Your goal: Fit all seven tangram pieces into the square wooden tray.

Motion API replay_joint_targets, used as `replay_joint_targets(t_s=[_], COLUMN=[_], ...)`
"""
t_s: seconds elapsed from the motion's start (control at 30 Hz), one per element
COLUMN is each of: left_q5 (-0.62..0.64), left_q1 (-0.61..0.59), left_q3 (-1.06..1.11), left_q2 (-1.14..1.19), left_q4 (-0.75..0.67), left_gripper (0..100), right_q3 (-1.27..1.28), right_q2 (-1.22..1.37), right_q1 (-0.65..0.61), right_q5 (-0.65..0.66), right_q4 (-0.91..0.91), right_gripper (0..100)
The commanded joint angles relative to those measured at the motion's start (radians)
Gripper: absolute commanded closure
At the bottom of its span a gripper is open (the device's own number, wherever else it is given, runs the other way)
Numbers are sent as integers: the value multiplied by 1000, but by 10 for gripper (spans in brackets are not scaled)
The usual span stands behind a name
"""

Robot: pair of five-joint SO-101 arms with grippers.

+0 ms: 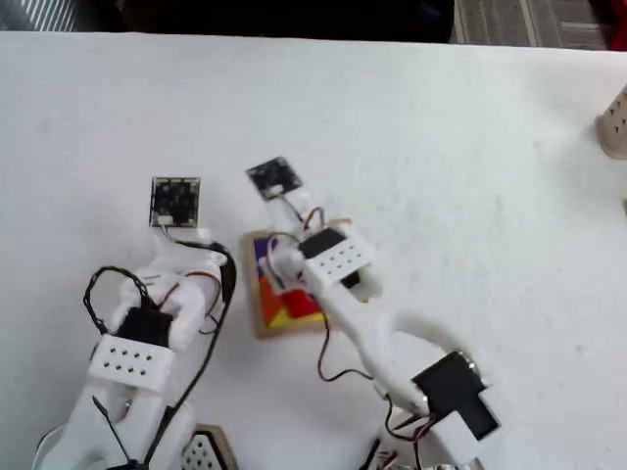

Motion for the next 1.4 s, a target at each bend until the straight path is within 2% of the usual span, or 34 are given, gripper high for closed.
replay_joint_targets(t_s=[0.0, 0.43, 0.57, 0.7, 0.8, 0.9, 1.13, 1.37], left_q5=[6, 5, 5, 5, 5, 5, 3, 3], left_q1=[-4, -4, -4, -4, -4, -4, -4, -4], left_q3=[-21, -21, -21, -21, -21, -21, -20, -20], left_q2=[-24, -24, -24, -24, -24, -24, -22, -22], left_q4=[-25, -25, -25, -25, -25, -25, -25, -25], left_gripper=[962, 962, 962, 962, 962, 962, 962, 962], right_q3=[-17, -46, 23, 132, 201, 196, 104, -38], right_q2=[-2, -183, -285, -351, -326, -271, -148, 19], right_q1=[93, 136, 56, -35, -48, 1, 133, 140], right_q5=[55, 58, 58, 58, 60, 69, 149, 150], right_q4=[-8, 117, 157, 120, 41, 21, 18, 27], right_gripper=[978, 981, 981, 981, 978, 978, 978, 981])
